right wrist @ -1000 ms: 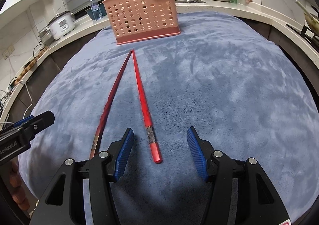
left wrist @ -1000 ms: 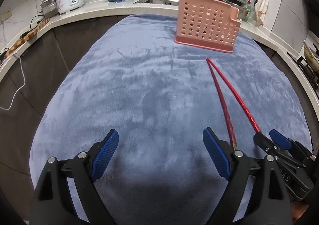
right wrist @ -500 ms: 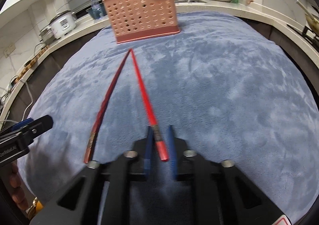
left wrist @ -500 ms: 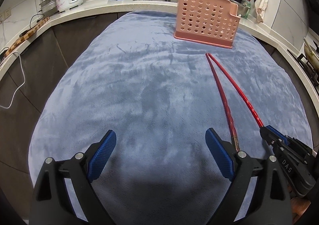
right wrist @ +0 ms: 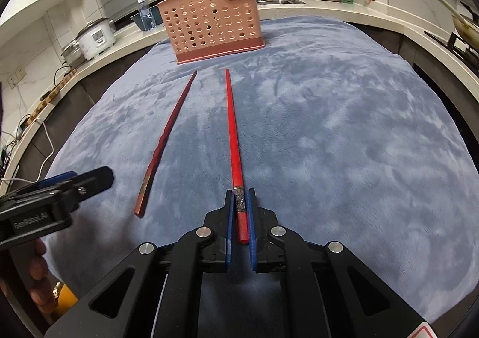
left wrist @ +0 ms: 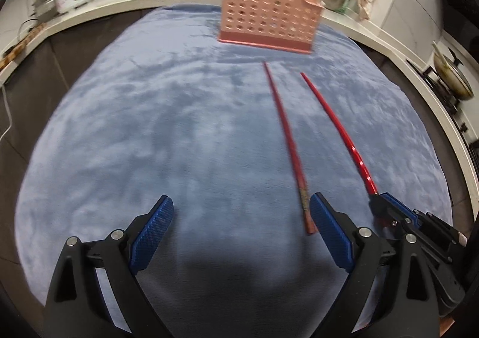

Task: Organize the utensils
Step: 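Grasp a dark red chopstick with the left tool while the right tool grasps a red chopstick, then lift both chopsticks upright and carry them toward the pink holder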

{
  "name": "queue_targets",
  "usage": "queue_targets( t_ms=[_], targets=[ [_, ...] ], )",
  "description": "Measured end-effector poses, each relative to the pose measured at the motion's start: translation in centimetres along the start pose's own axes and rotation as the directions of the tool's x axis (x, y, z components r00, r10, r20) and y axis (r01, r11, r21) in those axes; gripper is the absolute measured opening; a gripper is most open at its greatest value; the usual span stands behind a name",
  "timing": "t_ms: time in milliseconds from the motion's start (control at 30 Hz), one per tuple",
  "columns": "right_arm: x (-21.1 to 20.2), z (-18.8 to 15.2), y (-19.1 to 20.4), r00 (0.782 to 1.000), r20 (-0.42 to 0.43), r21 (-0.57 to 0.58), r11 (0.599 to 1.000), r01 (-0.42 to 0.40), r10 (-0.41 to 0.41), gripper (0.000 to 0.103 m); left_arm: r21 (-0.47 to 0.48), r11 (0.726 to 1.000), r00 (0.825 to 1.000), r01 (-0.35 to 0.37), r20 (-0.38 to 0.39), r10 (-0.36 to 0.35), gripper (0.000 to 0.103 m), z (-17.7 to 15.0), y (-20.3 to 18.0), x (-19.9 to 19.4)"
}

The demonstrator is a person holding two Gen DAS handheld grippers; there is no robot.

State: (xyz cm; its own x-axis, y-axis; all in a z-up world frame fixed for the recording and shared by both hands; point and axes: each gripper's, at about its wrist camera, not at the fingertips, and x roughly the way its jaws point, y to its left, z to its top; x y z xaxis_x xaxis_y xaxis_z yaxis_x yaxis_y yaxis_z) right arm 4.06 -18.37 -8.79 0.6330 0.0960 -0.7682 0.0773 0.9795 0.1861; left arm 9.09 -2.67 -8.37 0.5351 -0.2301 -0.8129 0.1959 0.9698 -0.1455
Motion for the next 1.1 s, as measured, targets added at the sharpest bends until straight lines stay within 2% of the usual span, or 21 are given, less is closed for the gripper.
queue_targets(
  t_ms=[167,367,433,500,533,600,633,700,767,967,1100],
  targets=[
    [-0.6,-0.6,-0.6,1.000,-0.004,0.017,1.000,0.000,0.000,0.008,0.022,1.000,0.999,0.015,-0.032,-0.015,0.086,-0.4,-1.4,1.7],
    [-0.6,-1.3,-0.8,1.000,-0.018,0.023,1.000,-0.007,0.007,0.008,0.057,0.998,1.000,-0.010,-0.007,0.010,0.084,-0.4,-2.4,2.3],
    [-0.6,-1.4,-0.8,1.000,-0.018,0.022,1.000,-0.007,0.007,0.008,0.069,0.997,1.000,-0.020,0.001,0.020,0.077,-0.4,-2.5,2.3],
    [-0.5,-1.4,-0.8,1.000,-0.021,0.025,1.000,-0.010,0.011,0.008,0.090,0.996,1.000,-0.029,0.010,0.028,0.058,-0.5,-2.6,2.2],
    [-0.5,-1.4,-0.8,1.000,-0.021,0.026,1.000,-0.011,0.011,0.008,0.094,0.995,1.000,-0.025,0.010,0.024,0.055,-0.5,-2.5,2.1],
    [-0.5,-1.4,-0.8,1.000,-0.021,0.026,1.000,-0.011,0.012,0.008,0.089,0.996,1.000,0.003,0.006,-0.004,0.041,-0.4,-2.4,1.8],
    [-0.5,-1.4,-0.8,1.000,-0.022,0.026,1.000,-0.011,0.012,0.008,0.089,0.996,1.000,0.011,0.005,-0.012,0.037,-0.4,-2.3,1.8],
    [-0.5,-1.4,-0.8,1.000,-0.023,0.024,1.000,-0.011,0.012,0.008,0.098,0.995,0.999,0.033,-0.001,-0.033,0.017,-0.5,-2.4,1.7],
    [-0.5,-1.4,-0.8,1.000,-0.024,0.020,1.000,-0.013,0.013,0.008,0.110,0.993,0.999,0.046,-0.010,-0.045,0.008,-0.6,-2.6,1.7],
    [-0.9,-1.4,-0.6,1.000,-0.024,0.010,1.000,-0.017,0.017,0.008,0.109,0.992,0.998,0.065,-0.032,-0.062,0.007,-0.8,-2.6,0.9],
    [-1.8,-1.4,-0.2,1.000,-0.007,-0.009,1.000,-0.014,0.014,0.008,0.111,0.992,0.998,0.056,-0.018,-0.054,0.007,-0.6,-2.5,-0.2]
  ],
)
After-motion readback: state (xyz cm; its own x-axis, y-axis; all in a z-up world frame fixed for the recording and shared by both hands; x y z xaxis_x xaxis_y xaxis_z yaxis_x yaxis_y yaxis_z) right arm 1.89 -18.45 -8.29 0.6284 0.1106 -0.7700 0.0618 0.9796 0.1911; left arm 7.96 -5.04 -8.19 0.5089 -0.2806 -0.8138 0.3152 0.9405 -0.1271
